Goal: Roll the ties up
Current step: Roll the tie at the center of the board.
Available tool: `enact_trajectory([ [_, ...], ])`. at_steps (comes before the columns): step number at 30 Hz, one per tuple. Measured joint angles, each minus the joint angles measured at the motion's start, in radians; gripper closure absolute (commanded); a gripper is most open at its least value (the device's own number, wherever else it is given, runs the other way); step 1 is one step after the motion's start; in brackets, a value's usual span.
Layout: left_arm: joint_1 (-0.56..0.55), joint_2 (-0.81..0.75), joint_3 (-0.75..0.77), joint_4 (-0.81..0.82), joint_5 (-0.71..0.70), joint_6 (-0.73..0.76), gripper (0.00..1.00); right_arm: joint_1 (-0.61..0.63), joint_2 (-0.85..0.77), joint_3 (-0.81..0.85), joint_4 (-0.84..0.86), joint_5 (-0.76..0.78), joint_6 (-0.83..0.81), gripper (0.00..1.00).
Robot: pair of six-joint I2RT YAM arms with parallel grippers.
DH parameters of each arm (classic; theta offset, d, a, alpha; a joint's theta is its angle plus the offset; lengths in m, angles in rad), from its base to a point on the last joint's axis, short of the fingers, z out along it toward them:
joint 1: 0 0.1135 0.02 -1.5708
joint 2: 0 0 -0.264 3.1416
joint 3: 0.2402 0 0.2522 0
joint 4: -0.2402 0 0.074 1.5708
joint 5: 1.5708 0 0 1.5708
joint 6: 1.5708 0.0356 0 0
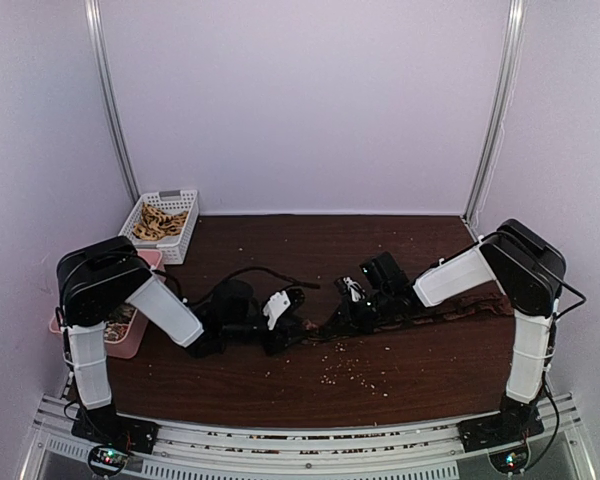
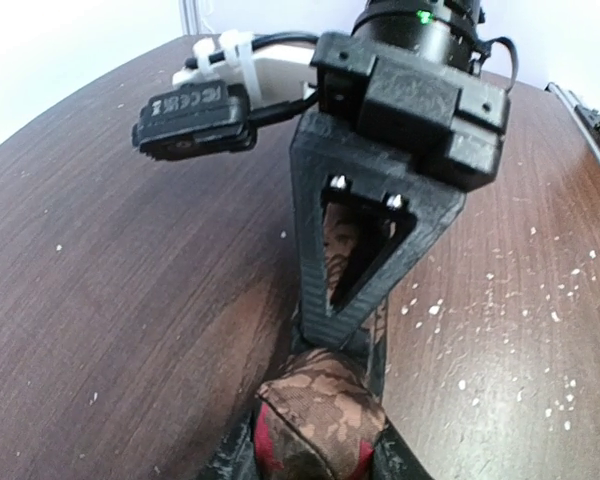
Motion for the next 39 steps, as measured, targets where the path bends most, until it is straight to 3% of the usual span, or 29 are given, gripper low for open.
enact_trajectory([
  [14,-0.007,0.137,0.227,-0.084,0.079,-0.039,0.65,0.0,0.0,0.0,0.006,0.0,0.004,1.0],
  [19,-0.006,0.146,0.261,-0.155,0.101,-0.013,0.69,-0.001,0.0,-0.007,0.014,0.0,0.008,1.0],
  [24,-0.005,0.145,0.266,-0.23,0.105,0.043,0.71,-0.006,-0.006,-0.018,0.03,-0.003,0.026,0.92],
  [31,-0.006,0.139,0.285,-0.295,0.108,0.104,0.71,-0.024,-0.07,-0.035,0.008,0.004,0.034,0.68],
  [39,-0.006,0.139,0.311,-0.347,0.113,0.126,0.69,-0.024,-0.102,-0.032,0.008,-0.03,0.046,0.65],
])
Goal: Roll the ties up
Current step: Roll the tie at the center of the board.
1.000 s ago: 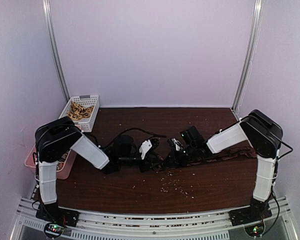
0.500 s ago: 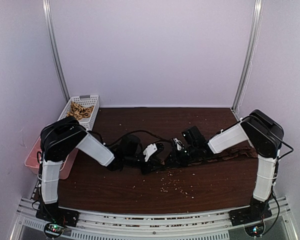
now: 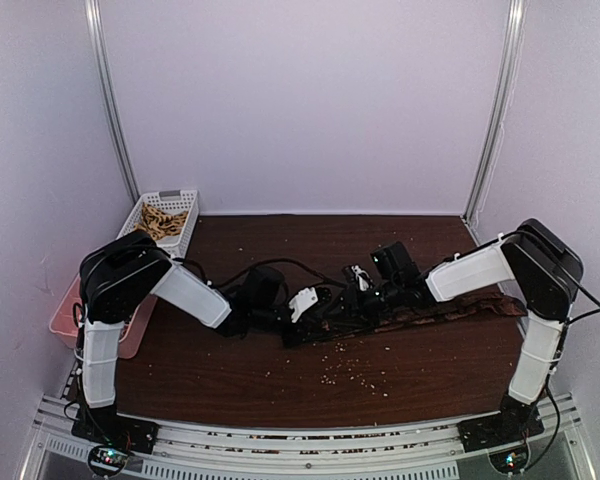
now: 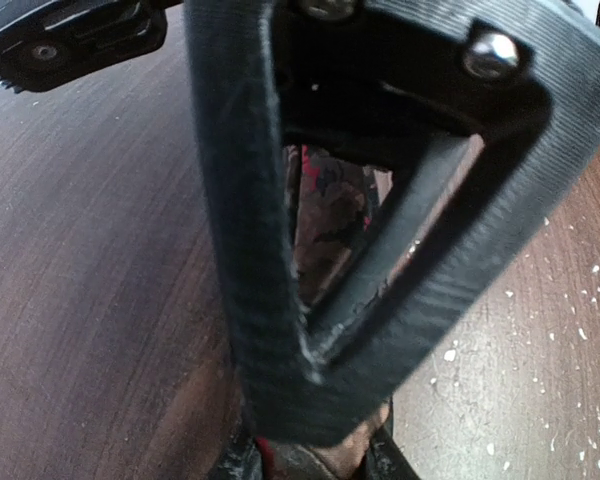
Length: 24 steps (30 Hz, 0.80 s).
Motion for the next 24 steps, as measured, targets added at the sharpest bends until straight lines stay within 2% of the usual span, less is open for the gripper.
enact_trajectory([
  [4,0.0,0.0,0.009,-0.017,0.001,0.003,0.68,0.017,0.007,0.028,-0.035,-0.003,-0.016,0.67],
  [9,0.0,0.0,0.016,-0.031,0.001,0.006,0.68,0.027,0.029,0.07,-0.097,0.009,-0.068,0.79],
  [13,0.0,0.0,0.016,-0.031,0.001,0.007,0.67,0.027,0.044,0.089,-0.151,0.035,-0.111,0.81],
  [16,0.0,-0.001,0.016,-0.033,0.0,0.01,0.66,0.029,0.048,0.093,-0.176,0.051,-0.138,0.97],
  [18,0.0,-0.002,0.016,-0.034,0.0,0.011,0.59,0.03,0.048,0.094,-0.183,0.057,-0.154,1.0],
  [22,0.0,-0.01,0.013,-0.046,-0.017,0.012,0.3,0.03,0.048,0.095,-0.196,0.065,-0.166,1.0],
  [24,0.0,-0.035,-0.018,-0.056,-0.044,0.004,0.06,0.031,0.048,0.095,-0.199,0.066,-0.171,1.0],
])
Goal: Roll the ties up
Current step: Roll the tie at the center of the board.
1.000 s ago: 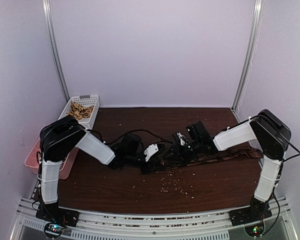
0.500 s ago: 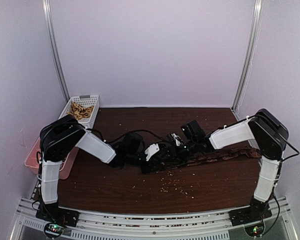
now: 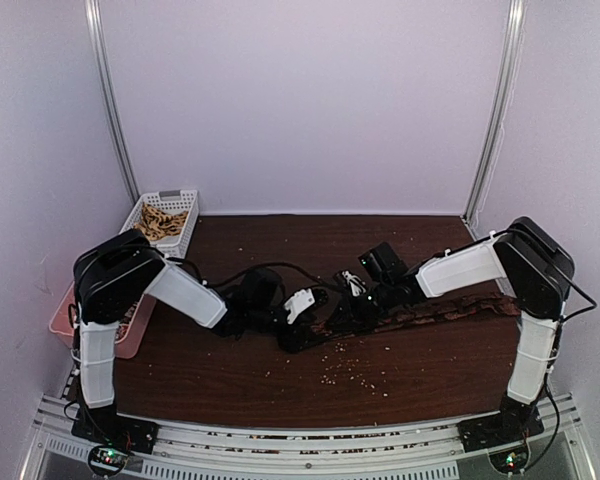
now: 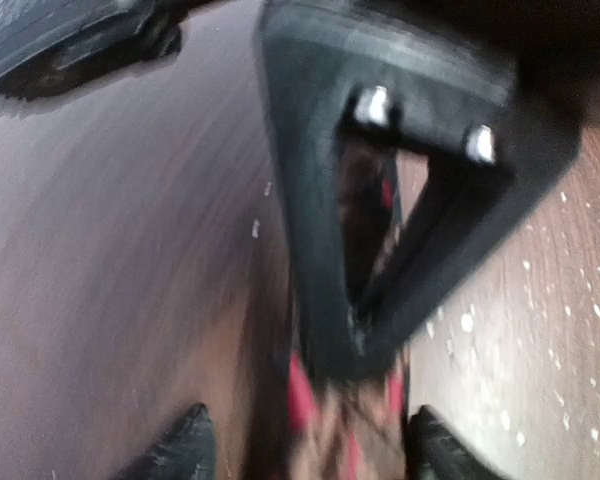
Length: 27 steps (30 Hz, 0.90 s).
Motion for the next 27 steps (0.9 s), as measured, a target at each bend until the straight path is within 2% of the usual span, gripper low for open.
enact_trajectory([
  [1,0.0,-0.019,-0.029,0.006,-0.016,0.0,0.03,0.0,0.0,0.0,0.001,0.0,-0.001,1.0],
  [5,-0.001,-0.157,-0.149,-0.005,-0.1,-0.018,0.02,0.0,0.0,-0.001,0.011,-0.001,0.002,1.0],
  [11,-0.001,-0.304,-0.217,0.09,-0.266,-0.114,0.02,0.0,0.0,-0.012,0.034,-0.002,0.02,1.0],
  [16,0.018,-0.197,-0.085,0.038,-0.196,-0.144,0.02,0.0,0.0,-0.014,0.047,-0.003,0.027,1.0],
  [24,-0.046,-0.059,-0.061,0.03,-0.174,-0.111,0.02,0.0,0.0,-0.015,0.064,-0.005,0.045,1.0],
  [27,-0.069,0.01,-0.007,0.056,-0.172,-0.09,0.09,0.0,0.0,-0.023,0.077,-0.006,0.052,1.0],
])
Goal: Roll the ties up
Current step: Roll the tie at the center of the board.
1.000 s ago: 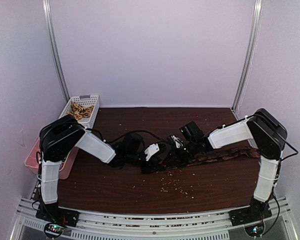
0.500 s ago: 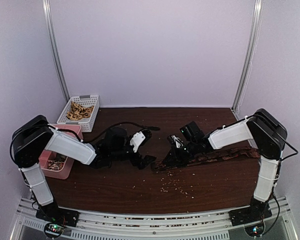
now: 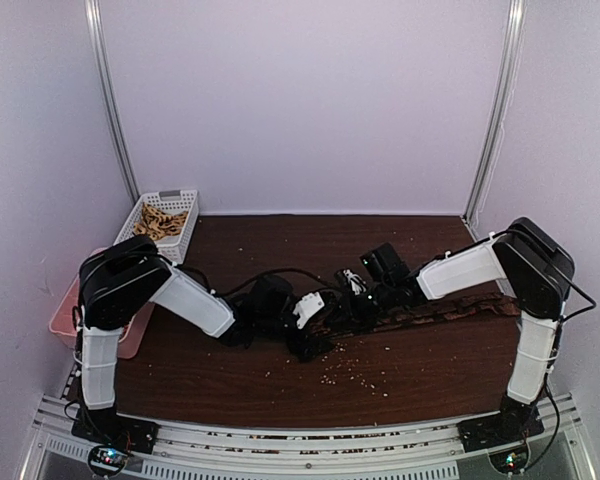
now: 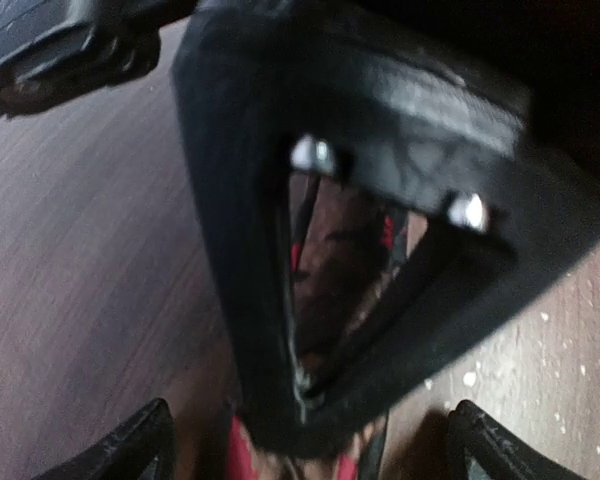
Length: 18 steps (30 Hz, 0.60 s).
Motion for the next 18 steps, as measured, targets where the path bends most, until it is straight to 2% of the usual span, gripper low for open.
enact_trajectory([
  [3,-0.006,0.027,0.035,0.005,-0.002,0.008,0.39,0.0,0.0,-0.008,0.019,-0.007,0.017,1.0],
  [4,-0.006,0.031,0.042,0.003,-0.002,0.01,0.45,0.0,0.0,-0.011,0.024,-0.009,0.022,1.0],
  [10,-0.002,0.009,0.009,0.003,0.006,0.055,0.68,0.0,0.0,-0.031,0.062,-0.035,0.053,1.0],
  [14,0.018,-0.034,-0.04,-0.015,0.048,0.091,0.71,0.012,0.0,-0.04,0.093,-0.058,0.076,1.0],
  [16,0.025,-0.054,-0.051,-0.037,0.067,0.111,0.67,0.02,0.0,-0.04,0.102,-0.064,0.077,1.0],
  [18,0.028,-0.063,-0.052,-0.061,0.083,0.128,0.55,0.023,0.005,-0.04,0.108,-0.067,0.075,1.0],
])
